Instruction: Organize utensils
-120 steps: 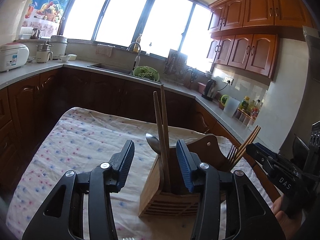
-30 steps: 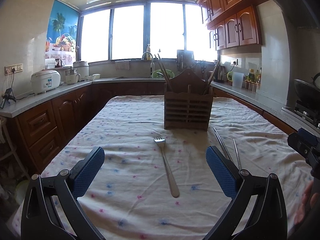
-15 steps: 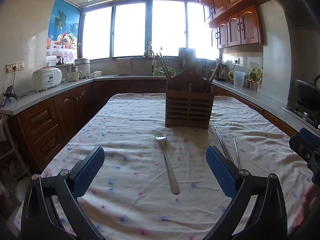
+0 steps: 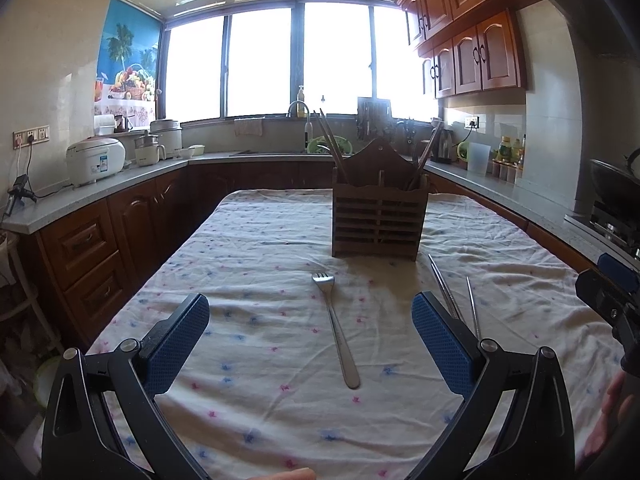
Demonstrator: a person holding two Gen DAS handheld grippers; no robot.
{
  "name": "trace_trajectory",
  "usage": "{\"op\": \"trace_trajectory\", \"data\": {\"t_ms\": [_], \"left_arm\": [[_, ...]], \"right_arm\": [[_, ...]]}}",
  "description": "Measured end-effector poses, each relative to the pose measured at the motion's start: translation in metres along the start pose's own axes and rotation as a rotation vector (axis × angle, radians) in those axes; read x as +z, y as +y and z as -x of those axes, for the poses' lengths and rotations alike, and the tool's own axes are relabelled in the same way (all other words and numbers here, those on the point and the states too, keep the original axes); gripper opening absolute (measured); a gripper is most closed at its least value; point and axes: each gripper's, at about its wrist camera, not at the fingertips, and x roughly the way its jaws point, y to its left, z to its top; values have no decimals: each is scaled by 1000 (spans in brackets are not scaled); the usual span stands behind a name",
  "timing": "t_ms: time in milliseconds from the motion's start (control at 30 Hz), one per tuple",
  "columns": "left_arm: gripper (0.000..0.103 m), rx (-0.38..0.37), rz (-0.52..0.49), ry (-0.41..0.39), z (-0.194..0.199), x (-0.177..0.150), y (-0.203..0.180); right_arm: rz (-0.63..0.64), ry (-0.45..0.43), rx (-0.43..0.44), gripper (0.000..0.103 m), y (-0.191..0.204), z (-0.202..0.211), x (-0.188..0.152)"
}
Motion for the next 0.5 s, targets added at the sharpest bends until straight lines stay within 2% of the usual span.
{"op": "trace_trajectory", "data": {"t_ms": [500], "left_arm": [[103, 5, -4, -3, 4, 3, -1]], "right_arm": [[0, 2, -1, 103, 2, 0, 2]]}}
